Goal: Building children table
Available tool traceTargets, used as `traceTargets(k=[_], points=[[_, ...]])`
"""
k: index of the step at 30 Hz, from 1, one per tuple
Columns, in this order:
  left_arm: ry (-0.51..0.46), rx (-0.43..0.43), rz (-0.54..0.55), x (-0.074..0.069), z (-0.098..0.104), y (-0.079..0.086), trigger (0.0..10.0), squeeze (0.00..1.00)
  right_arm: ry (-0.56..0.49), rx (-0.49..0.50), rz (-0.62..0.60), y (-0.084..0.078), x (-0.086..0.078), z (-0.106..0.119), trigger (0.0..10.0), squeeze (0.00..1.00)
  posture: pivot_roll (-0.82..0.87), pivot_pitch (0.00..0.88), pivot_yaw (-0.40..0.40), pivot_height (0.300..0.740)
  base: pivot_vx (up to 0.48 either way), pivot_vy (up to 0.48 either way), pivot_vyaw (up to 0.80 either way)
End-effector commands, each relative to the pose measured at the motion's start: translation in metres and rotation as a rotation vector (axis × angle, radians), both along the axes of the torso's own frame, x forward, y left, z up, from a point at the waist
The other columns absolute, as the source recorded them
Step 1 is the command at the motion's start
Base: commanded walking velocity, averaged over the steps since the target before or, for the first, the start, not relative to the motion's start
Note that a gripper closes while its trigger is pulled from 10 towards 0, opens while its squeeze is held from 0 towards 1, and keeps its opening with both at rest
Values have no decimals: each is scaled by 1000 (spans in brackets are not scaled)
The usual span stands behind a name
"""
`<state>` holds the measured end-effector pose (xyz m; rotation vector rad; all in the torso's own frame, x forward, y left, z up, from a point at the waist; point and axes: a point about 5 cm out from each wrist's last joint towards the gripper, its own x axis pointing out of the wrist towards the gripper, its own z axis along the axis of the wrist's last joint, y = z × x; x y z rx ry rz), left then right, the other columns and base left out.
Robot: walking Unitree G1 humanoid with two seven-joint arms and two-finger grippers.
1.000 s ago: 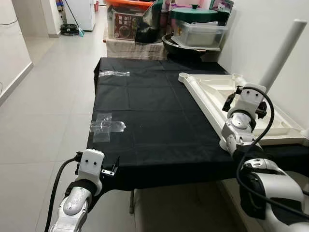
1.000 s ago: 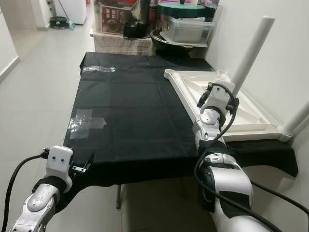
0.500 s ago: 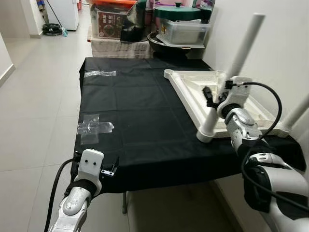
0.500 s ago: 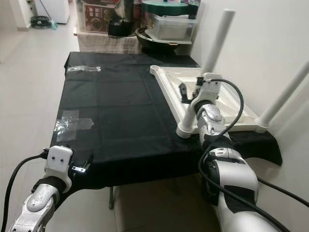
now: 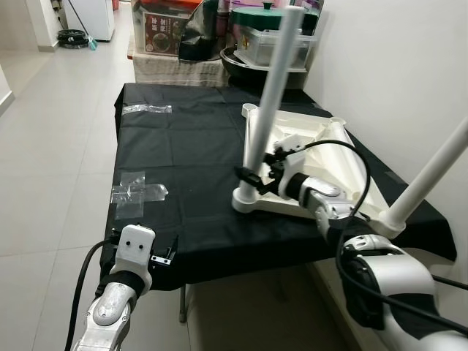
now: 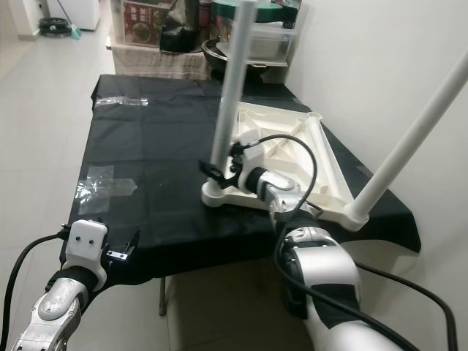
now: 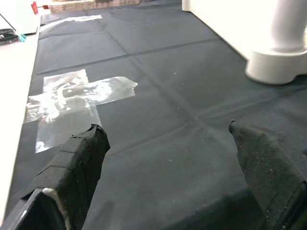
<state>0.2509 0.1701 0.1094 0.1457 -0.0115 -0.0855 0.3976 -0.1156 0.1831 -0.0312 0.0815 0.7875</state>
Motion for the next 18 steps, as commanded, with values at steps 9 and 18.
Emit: traceTargets(k=[9, 18], points=[[16, 15, 1, 0, -4, -1, 10000, 0, -18, -39, -6, -9, -1, -3, 10000, 0, 118, 0, -164, 740, 0, 0, 0], [18, 13, -10, 2, -4, -4, 10000, 0, -49, 35, -165, -2, 7, 9, 10000, 0, 114, 0, -158, 740, 0, 0, 0]])
